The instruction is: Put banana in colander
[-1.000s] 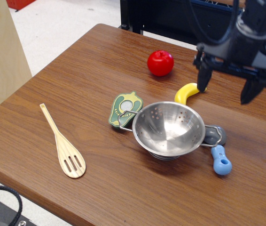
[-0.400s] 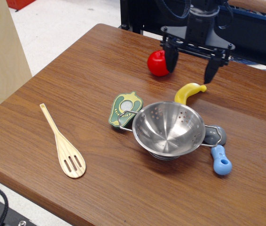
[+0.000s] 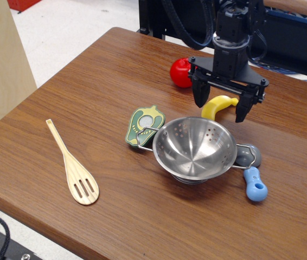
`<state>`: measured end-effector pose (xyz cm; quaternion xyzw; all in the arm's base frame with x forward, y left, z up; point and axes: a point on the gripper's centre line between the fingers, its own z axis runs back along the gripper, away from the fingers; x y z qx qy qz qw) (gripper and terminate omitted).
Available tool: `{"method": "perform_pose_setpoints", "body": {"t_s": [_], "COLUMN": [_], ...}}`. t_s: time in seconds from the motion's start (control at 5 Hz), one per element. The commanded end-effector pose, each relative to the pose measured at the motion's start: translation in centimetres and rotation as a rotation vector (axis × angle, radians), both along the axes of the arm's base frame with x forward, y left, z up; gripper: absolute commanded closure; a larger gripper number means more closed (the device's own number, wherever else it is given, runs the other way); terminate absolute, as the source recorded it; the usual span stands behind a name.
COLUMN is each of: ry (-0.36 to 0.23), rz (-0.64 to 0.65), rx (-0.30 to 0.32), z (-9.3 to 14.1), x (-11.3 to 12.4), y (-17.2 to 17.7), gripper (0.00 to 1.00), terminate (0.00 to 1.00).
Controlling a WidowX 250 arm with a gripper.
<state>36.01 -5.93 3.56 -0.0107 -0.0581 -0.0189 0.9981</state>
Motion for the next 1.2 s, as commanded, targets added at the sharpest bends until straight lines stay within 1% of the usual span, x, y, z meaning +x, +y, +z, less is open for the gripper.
{"method": "perform_pose_setpoints", "body": {"t_s": [0.0, 0.4, 0.6, 0.8, 1.0], "ry": [-0.072, -0.074, -0.050, -0.035, -0.046], "rz": [0.023, 0.041, 0.045, 0.075, 0.096], "rx": [0.052, 0.072, 0.072, 0.074, 0.081], "z": [0.3, -0.7, -0.8, -1.1, -1.3], "x": [1.4, 1.8, 1.7, 1.9, 2.0], "y": [-0.3, -0.9, -1.1, -1.2, -1.7], "gripper": [0.00, 0.00, 1.00, 1.00, 1.00], "terminate": [0.00, 0.00, 0.00, 0.00, 0.00]}}
